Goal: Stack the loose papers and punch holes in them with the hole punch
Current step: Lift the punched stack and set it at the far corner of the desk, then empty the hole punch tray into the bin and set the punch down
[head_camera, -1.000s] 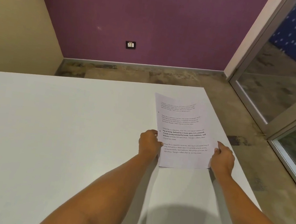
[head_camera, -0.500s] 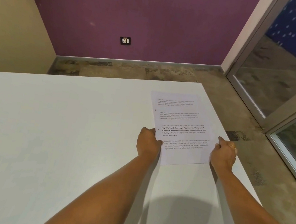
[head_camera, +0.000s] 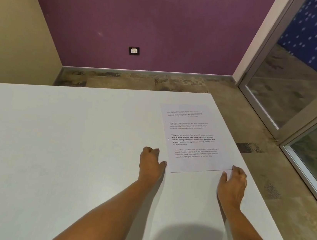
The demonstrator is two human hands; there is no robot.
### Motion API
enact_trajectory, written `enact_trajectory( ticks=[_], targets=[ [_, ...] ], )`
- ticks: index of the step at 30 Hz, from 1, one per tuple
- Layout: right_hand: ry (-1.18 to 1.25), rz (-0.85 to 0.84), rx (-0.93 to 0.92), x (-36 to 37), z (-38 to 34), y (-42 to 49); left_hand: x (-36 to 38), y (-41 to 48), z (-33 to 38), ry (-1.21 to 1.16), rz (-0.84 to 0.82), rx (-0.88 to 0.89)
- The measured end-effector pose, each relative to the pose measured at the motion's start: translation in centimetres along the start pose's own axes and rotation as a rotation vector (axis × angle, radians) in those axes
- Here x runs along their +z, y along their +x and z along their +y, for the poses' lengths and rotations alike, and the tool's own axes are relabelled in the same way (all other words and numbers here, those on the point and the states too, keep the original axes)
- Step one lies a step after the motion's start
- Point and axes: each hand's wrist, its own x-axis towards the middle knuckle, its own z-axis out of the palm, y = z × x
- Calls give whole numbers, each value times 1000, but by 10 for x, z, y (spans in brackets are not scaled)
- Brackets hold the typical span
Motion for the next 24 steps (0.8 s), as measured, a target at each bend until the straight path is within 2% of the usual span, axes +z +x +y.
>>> enact_trajectory(
  ticks=[7,13,19,24],
  targets=[
    [-172,-190,-92,-16,8,-80,-14,-74,-42,209,-105,120],
    [-334,-343,-173,-23,-6,-162,-56,-147,-91,388,-118,172],
    [-423,-475,-258,-14,-37,-250,-111,-214,-149,422,-87,109],
    [-403,-581,-350,2,-68,-315,-155,-257,-195,385,-57,17]
  ],
)
